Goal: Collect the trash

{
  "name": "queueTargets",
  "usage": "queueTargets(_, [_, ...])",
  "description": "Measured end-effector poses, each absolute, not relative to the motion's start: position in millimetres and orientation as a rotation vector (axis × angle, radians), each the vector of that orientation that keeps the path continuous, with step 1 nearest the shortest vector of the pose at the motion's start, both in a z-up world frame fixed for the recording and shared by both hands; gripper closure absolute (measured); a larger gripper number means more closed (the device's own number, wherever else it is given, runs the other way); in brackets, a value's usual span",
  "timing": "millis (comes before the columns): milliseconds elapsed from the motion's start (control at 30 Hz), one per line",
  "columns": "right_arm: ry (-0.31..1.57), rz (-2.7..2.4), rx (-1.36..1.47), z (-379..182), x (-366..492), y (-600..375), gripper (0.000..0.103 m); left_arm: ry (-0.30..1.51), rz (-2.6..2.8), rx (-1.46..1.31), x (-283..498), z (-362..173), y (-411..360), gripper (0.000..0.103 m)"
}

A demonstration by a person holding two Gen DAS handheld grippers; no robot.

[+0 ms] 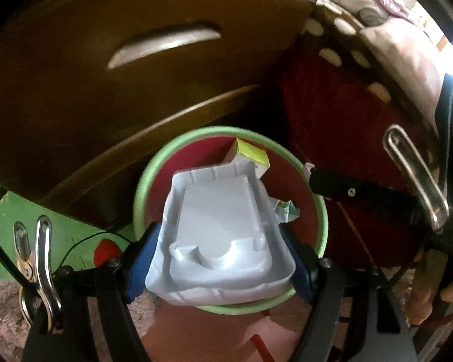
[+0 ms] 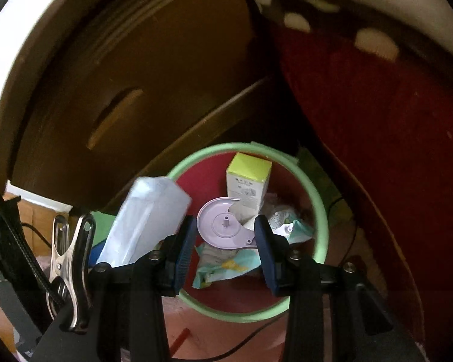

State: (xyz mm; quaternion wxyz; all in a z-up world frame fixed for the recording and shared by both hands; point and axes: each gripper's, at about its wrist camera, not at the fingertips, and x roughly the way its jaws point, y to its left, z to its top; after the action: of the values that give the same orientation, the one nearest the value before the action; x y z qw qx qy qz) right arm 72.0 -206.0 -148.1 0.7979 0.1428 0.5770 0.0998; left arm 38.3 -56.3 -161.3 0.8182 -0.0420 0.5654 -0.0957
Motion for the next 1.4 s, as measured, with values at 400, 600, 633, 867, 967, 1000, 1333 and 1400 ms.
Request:
queueTargets(400, [1.280, 0.223, 0.299, -171.7, 86.7, -204.5, 0.063, 1.266, -0.210, -0.085, 49.1, -196.0, -59.8, 0.025])
queueTargets(600, [1.267, 0.230, 0.311, -174.1, 86.6, -204.0, 0.062, 1.281, -0.197, -0.081, 50.6, -198.8, -59.5, 0.024])
queueTargets(633, [1.264, 0.230, 0.315, -173.0, 85.9, -204.7, 0.062, 1.282, -0.200, -0.083, 50.8, -199.0, -60.4, 0.024])
queueTargets(867, [1.228, 0.228, 0.319, -164.2, 82.2, -206.2, 0.046, 1.261, -0.196, -0.106, 50.2, -198.7, -59.2, 0.010])
queueTargets(967, [1.219, 0.226, 0.320, -158.2, 77.7, -206.7, 0.046, 1.260, -0.205, -0.111, 47.2, -194.9, -58.9, 0.009])
queueTargets(1000, [1.216, 0.228, 0.321, -155.5, 75.0, -206.5, 0.046, 1.259, -0.208, -0.112, 45.4, -192.9, -58.9, 0.009])
queueTargets(1333, [1.138, 0.276, 0.313, -119.8, 39.2, -199.6, 0.046, 1.189, -0.200, -0.098, 22.6, -155.2, -52.8, 0.009])
queueTargets(1400, [1.109, 0.280, 0.308, -110.0, 27.5, -200.1, 0.046, 1.178, -0.191, -0.087, 17.7, -147.1, -51.6, 0.009])
